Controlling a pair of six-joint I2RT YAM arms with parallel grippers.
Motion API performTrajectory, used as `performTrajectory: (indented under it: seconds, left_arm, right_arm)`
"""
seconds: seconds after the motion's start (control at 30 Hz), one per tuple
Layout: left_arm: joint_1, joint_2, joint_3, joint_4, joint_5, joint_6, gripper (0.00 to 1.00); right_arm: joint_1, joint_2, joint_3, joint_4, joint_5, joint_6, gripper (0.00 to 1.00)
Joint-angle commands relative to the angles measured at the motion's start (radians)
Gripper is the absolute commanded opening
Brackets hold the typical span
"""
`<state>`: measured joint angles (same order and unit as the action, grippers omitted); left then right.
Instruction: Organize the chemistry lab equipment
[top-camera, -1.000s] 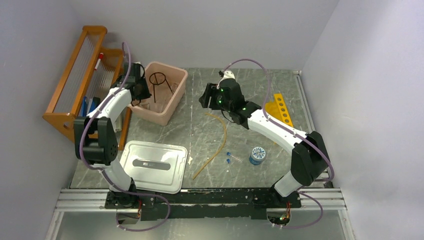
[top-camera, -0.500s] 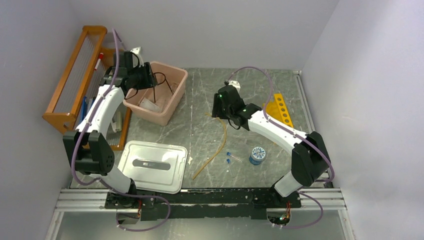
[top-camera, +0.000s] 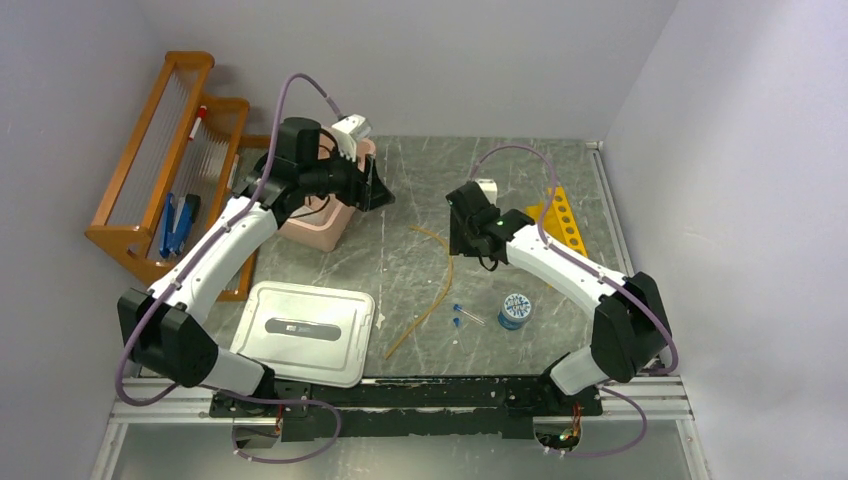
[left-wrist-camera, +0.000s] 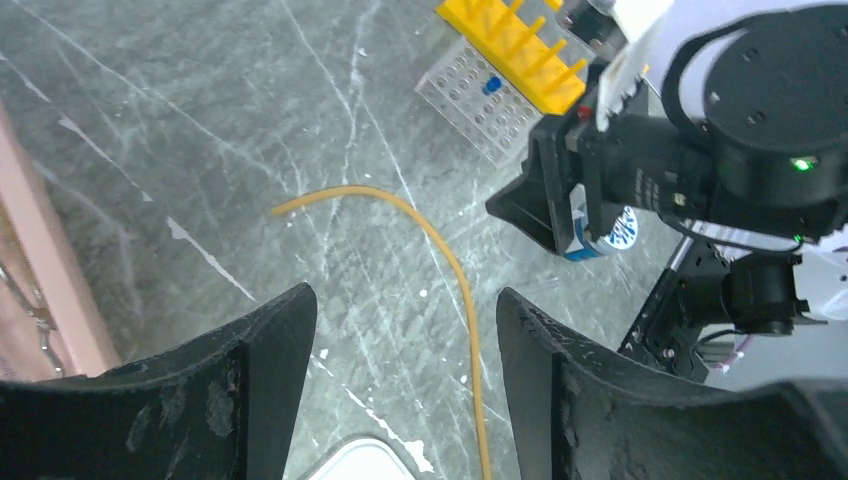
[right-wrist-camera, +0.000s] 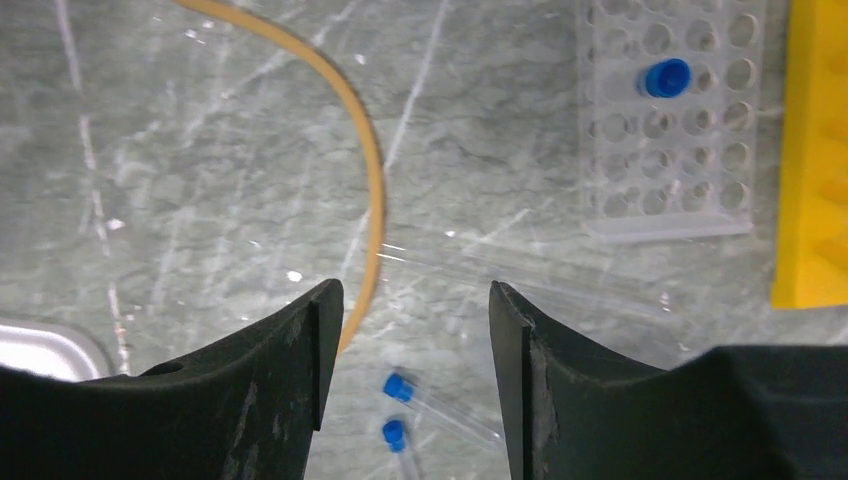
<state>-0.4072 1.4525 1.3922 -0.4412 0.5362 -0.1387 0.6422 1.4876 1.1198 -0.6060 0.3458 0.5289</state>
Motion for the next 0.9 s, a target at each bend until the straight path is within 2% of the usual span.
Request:
performTrajectory:
  seconds: [0.0, 0.1, 0.27, 0.43, 0.77, 0.87]
  left_arm:
    - [-0.036, -0.049, -0.056, 0.103, 0.075, -0.010, 0.70]
    - [-0.048, -0.056, -0.087, 0.137, 0.075, -0.032, 0.69]
    - [-0.060, -0.044, -0.092, 0.138, 0.053, -0.045, 0.68]
    - [-0.070, -0.035, -0.102, 0.155, 0.042, -0.060, 0.68]
    - [-0.076, -0.018, -0.080, 0.133, -0.022, -0.058, 0.68]
    - [-0.076, -0.022, -0.077, 0.126, -0.077, -0.064, 0.68]
  right_arm:
    - [-0.033, -0.003, -0.002, -0.101, 0.034, -0.049, 0.59]
    - [-0.043, 0.005, 0.003, -0.157, 0.049, -0.026, 0.59]
    - [-0.060, -0.006, -0.001, -0.293, 0.128, 0.146, 0.59]
    - [-0.061, -0.046, -0.067, -0.322, 0.111, 0.246, 0.53]
    - [-0.061, -0.065, -0.120, -0.280, 0.010, 0.294, 0.25]
    - [-0.060, -0.069, -0.110, -0.274, 0.019, 0.288, 0.09]
